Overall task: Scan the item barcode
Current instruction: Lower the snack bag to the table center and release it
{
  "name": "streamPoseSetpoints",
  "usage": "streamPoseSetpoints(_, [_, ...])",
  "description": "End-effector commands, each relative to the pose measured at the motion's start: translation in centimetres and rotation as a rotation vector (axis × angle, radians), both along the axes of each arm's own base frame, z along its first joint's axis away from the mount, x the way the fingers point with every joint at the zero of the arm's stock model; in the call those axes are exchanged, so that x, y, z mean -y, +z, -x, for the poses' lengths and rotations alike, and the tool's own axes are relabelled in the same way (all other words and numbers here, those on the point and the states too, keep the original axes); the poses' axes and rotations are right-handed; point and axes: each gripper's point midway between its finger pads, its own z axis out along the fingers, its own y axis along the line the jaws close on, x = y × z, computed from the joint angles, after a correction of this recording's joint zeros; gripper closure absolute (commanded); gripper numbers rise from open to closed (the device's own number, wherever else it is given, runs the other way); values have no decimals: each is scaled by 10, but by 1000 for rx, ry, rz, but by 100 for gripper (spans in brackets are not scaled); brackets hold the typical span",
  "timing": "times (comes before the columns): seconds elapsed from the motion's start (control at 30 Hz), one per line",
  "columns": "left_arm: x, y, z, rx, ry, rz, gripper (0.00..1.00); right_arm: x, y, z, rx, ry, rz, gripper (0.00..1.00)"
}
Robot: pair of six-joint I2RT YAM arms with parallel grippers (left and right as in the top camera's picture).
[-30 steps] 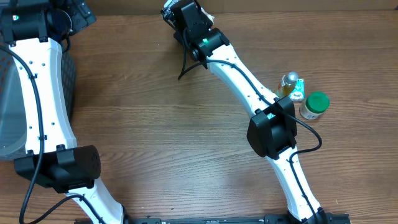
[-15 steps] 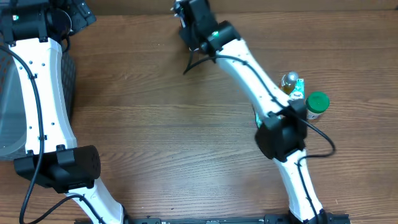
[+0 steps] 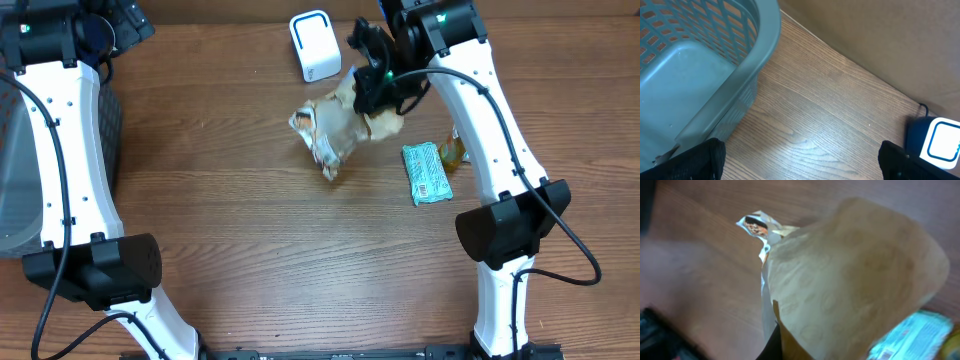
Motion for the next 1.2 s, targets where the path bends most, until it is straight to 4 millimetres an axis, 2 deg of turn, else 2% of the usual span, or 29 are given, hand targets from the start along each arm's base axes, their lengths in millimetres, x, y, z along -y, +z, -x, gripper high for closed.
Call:
streamPoseSetpoints(0.0, [0, 7, 0, 14, -9, -17, 0, -9, -3, 15, -101, 1, -59, 96])
streamPoseSetpoints(0.1, [0, 7, 0, 13, -9, -17, 0, -1, -18, 18, -167, -92, -5, 96])
streamPoseSetpoints(0.23, [0, 7, 0, 13, -9, -16, 1, 5, -40, 28, -233, -96, 48, 93])
streamPoseSetpoints(0.4, [0, 7, 0, 13, -9, -16, 0, 30, -73, 39, -288, -108, 205, 92])
streamPoseSetpoints(0.43, [0, 7, 0, 14, -9, -17, 0, 32, -75, 39, -287, -109, 215, 89])
streamPoseSetpoints(0.47, [0, 7, 0, 13, -9, -17, 0, 32, -76, 38, -283, -109, 215, 75])
streamPoseSetpoints(0.5, [0, 7, 0, 13, -9, -16, 0, 31, -77, 36, -276, -109, 212, 47])
streamPoseSetpoints(0.57, [0, 7, 0, 13, -9, -17, 0, 30, -78, 31, -258, -110, 204, 18])
streamPoseSetpoints(0.6, [0, 7, 0, 13, -9, -16, 0, 28, -78, 28, -245, -110, 199, 0])
streamPoseSetpoints(0.73, [0, 7, 0, 13, -9, -17, 1, 31, -80, 14, -180, -119, 216, 0])
streamPoseSetpoints(0.87, [0, 7, 0, 13, -9, -17, 0, 32, -80, -20, -32, -142, 235, 0])
streamPoseSetpoints(1.03, [0, 7, 0, 13, -9, -17, 0, 23, -75, -48, 80, -154, 189, 0])
streamPoseSetpoints(1.17, [0, 7, 0, 14, -9, -17, 1, 12, -64, -79, 208, -168, 131, 0])
